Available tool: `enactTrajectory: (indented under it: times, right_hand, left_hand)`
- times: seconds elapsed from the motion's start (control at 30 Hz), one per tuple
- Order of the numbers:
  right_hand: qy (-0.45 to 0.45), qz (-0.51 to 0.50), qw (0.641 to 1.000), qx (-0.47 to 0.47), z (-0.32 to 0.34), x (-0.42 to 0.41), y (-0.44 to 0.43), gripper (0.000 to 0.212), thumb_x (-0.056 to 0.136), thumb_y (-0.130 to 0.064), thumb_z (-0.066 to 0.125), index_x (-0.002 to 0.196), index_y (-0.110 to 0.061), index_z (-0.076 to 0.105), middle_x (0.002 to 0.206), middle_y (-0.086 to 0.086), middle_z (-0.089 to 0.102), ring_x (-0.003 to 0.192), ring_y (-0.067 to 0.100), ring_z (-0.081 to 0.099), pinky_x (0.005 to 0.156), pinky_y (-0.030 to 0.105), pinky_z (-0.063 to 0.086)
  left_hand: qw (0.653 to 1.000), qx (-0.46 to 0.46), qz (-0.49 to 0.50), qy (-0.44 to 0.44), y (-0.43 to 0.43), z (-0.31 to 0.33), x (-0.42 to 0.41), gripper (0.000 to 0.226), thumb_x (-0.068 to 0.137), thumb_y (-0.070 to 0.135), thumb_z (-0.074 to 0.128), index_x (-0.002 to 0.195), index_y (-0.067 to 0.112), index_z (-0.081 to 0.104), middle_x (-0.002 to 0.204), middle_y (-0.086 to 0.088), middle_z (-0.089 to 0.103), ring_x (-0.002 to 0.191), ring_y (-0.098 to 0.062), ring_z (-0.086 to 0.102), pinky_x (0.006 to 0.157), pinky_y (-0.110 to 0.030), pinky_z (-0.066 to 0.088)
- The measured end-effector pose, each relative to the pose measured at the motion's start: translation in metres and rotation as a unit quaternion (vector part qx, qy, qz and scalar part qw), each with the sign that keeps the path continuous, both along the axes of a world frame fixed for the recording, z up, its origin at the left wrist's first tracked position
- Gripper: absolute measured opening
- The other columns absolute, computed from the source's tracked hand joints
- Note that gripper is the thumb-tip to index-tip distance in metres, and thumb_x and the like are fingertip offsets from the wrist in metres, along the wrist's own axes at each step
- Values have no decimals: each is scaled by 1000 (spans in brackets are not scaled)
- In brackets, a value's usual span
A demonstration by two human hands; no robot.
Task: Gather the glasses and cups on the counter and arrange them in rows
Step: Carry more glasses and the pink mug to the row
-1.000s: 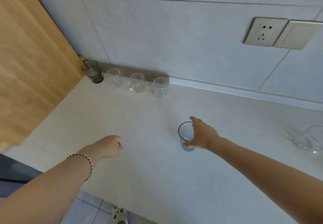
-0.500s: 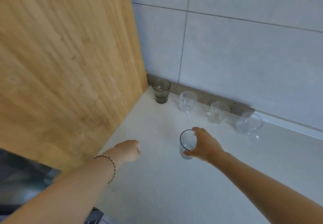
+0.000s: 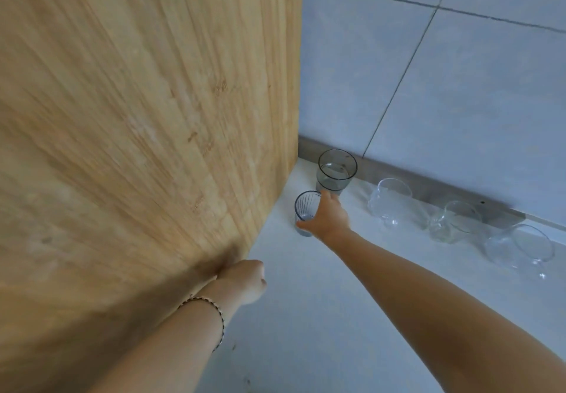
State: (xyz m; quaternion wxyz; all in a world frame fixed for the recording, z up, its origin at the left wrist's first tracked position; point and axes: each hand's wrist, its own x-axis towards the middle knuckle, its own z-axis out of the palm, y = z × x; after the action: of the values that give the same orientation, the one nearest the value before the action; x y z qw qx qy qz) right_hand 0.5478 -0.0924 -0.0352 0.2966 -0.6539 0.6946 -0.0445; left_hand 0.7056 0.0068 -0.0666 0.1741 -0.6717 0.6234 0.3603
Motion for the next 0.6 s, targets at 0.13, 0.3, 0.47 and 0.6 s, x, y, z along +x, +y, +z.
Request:
enactTrajectory:
  times: [0.13,0.3,0.47,0.6]
  right_hand:
    - [14,-8,1000,2,-6,9,-1,84,74,-34,76,139,-9,31,137,9,41,123,28,50,93,37,45]
    - [-1,-27,997,67,-7,4,4,110,75,-27,79,150,-8,1,151,9,31,134,29,43,102,39,42]
    - [25,1,978,206,-19,-52,41,62,78,-23,74,132,-7,47,133,9,54,123,24,52,100,31,45]
    - [-1,-21,959,282,-12,-132,81,48,84,-26,65,128,-9,55,115,11,65,99,23,63,88,29,49]
  left_hand:
    - [1000,10,-17,19,-4,2,-3,13,94,16,36,82,21,40,84,3,44,82,-19,41,70,-30,33]
    - [999,7,-32,22,-11,4,-10,18,93,16,36,76,23,37,89,1,43,81,-20,39,63,-28,30]
    - [997,-4,-75,14,-22,7,-32,10,92,15,35,82,18,36,80,2,36,71,-20,33,53,-26,19]
    - [990,-18,-141,22,-33,18,-81,14,93,14,35,80,15,34,69,2,31,58,-17,27,54,-27,18]
